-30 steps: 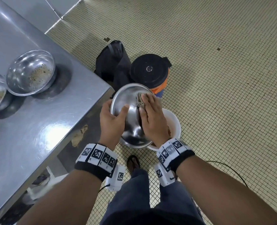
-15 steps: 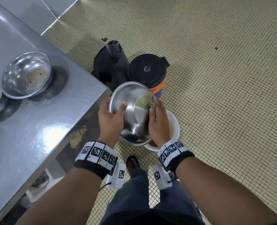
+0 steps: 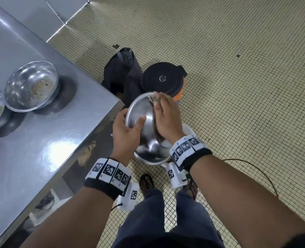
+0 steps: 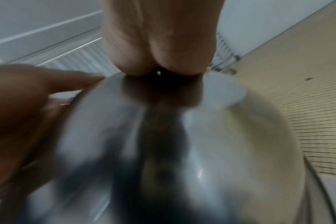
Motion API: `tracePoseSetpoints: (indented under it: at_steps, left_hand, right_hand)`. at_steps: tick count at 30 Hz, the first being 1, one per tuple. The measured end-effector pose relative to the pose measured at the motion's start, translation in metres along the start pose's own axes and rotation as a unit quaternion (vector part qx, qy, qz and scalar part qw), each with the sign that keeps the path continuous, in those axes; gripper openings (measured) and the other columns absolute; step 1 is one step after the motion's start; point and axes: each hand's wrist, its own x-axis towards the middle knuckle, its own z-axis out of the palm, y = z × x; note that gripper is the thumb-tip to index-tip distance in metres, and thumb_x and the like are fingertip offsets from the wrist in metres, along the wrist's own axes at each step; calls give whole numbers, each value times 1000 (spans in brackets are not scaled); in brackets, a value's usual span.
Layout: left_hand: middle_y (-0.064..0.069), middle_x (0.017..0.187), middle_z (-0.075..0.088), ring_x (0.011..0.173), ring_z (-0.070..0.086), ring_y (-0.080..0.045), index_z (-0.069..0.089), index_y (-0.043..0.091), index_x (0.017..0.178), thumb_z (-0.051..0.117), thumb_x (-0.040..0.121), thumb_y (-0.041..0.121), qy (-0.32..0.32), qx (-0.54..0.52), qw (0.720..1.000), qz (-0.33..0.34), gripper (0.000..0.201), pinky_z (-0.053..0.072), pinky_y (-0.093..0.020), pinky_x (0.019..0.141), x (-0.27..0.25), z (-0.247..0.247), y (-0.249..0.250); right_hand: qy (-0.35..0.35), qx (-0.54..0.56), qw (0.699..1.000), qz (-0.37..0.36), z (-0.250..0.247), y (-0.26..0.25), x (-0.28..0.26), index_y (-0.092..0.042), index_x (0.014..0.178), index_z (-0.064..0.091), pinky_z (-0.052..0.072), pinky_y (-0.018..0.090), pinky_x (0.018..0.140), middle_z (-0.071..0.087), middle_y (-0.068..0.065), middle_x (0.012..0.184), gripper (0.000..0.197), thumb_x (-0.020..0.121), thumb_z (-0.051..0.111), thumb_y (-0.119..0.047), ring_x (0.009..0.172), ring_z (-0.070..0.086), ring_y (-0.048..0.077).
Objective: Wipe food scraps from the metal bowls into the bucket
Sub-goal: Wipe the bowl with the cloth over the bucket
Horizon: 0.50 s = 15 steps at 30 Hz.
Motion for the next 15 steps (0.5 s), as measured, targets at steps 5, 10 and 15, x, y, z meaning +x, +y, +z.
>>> tracePoseSetpoints:
  at_steps: [5, 10, 15]
  left_hand:
    - [10, 99, 71, 86, 68, 0, 66, 20, 117, 78, 90, 33, 3, 46, 999, 14, 32, 54, -16, 72, 0, -9, -5]
    - [13, 87, 69, 80, 64, 7, 65, 22, 108, 69, 96, 36, -15, 89, 995, 47, 19, 48, -18, 70, 1, -12, 0]
    - [12, 84, 69, 79, 65, 1, 66, 25, 101, 65, 98, 31, -28, 97, 991, 87, 7, 52, -18, 72, 3, -9, 10]
  right_hand:
    - [-20, 102, 978, 181, -9, 19, 0, -22, 134, 60, 44, 36, 107, 63, -10, 127, 39, 110, 35, -41, 116, 57, 9]
    - [63, 111, 973, 192, 1, 15, -33, -26, 140, 53, 42, 42, 113, 57, -7, 137, 39, 109, 33, -37, 128, 52, 10]
    - [37, -38, 992, -114, 2, -25, -42, -15, 142, 55, 20, 44, 125, 50, 5, 150, 45, 109, 32, -33, 145, 37, 23]
